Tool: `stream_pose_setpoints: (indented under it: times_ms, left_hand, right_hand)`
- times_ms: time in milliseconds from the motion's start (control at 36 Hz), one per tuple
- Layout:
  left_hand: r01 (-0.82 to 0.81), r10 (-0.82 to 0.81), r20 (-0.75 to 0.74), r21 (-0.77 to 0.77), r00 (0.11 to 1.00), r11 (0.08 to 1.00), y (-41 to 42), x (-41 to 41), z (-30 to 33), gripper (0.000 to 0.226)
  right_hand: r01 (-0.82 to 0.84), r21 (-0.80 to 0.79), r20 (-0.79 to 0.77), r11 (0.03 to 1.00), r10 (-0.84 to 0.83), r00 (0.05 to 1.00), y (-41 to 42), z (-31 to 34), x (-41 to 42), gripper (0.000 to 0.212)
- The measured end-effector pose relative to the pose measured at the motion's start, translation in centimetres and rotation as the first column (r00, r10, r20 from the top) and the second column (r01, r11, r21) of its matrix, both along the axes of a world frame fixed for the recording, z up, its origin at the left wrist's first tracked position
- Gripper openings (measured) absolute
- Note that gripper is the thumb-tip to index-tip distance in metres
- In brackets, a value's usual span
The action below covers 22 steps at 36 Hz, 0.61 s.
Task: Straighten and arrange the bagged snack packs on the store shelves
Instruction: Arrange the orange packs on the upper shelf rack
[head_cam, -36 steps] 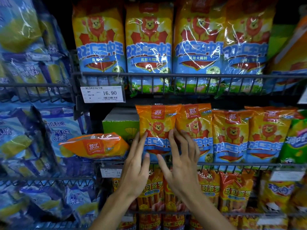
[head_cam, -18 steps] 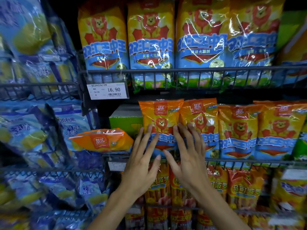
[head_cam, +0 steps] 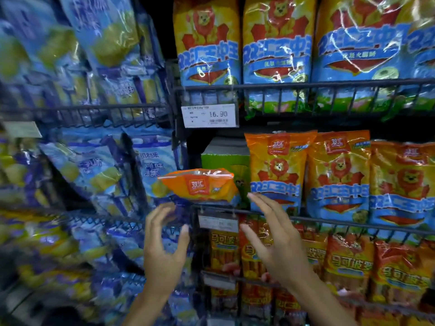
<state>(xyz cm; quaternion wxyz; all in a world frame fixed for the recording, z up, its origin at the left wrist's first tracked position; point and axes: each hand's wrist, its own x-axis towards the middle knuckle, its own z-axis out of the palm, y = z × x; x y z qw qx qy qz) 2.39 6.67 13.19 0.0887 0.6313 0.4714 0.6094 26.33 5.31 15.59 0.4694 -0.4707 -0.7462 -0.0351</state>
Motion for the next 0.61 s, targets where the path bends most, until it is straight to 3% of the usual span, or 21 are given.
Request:
stream_pose_setpoints:
  times_ms: [111,222,333,472,611]
  left_hand:
    - [0.108,-0.103,0.056,-0.109,0.993,0.988,1.6,-1.6,1.9,0.06]
    - [0.192,-0.196,-0.008,-0.166,0.981,0.967,3.4,-2.2,2.7,0.049]
    - [0.282,-0.283,0.027,-0.212,0.959,0.936,5.3,-2.8,2.5,0.03]
    - [0.348,-0.354,-0.007,-0.152,0.935,0.925,6.0,-2.4,2.7,0.033]
    - [0.268,-0.266,-0.072,0.019,0.961,0.963,6.2,-2.0,3.4,0.025]
  right_hand:
    - [0.067,-0.133,-0.032,0.989,-0.072,0.997,0.9,0.8,-2.6,0.071]
    - [0.162,-0.126,-0.073,0.979,-0.172,0.982,1.7,1.8,-4.3,0.066]
    - [0.226,-0.152,-0.125,0.962,-0.246,0.961,2.2,1.9,-4.7,0.06]
    - [0.262,-0.155,-0.172,0.953,-0.287,0.942,2.1,2.3,-5.3,0.058]
    - [0.242,-0.133,-0.233,0.961,-0.268,0.935,1.9,2.4,-5.6,0.062]
